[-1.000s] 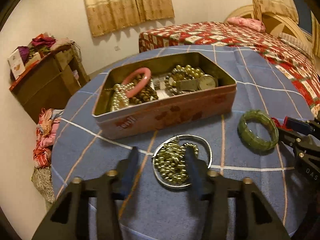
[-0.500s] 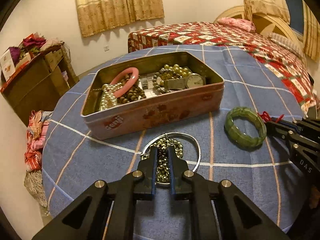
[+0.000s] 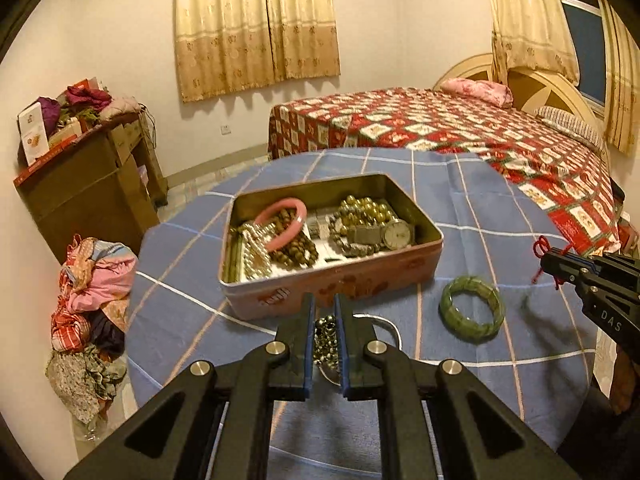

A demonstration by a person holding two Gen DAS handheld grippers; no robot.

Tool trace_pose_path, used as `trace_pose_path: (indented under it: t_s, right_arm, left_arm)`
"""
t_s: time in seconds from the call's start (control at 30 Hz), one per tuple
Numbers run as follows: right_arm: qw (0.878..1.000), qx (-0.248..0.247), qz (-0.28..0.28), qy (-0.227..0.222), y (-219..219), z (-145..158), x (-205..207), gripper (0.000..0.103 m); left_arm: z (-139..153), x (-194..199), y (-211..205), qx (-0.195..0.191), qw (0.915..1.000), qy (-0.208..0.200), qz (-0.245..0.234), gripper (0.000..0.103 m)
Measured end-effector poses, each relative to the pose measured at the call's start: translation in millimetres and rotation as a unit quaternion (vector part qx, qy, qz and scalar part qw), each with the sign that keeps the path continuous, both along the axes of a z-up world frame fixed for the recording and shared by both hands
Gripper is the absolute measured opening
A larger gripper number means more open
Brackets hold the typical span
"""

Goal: Organize jewelry
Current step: 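Grasp the dark bead bracelet with the left tool while the right tool grasps the red tassel charm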

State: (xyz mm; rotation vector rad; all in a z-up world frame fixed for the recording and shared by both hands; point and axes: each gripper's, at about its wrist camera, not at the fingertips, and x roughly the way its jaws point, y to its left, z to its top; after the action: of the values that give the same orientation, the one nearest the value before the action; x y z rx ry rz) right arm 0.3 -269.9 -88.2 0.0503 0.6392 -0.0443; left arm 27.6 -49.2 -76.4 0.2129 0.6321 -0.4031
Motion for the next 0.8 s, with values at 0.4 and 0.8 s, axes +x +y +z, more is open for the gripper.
trace_pose_path:
  t_s: [0.4,0.8]
  right_arm:
    - [0.999,-0.002,0.013,-0.033,13,23,1,0.008]
    - [0.997,-0.006,0.037,-0.063,31,45,18,0.008]
  left_arm:
    - [28,9,24,-0.005,0.9986,-0.035,0.039,0.009]
    - [35,26,29,-0.001,0.997,-0.042,0.065,0.009]
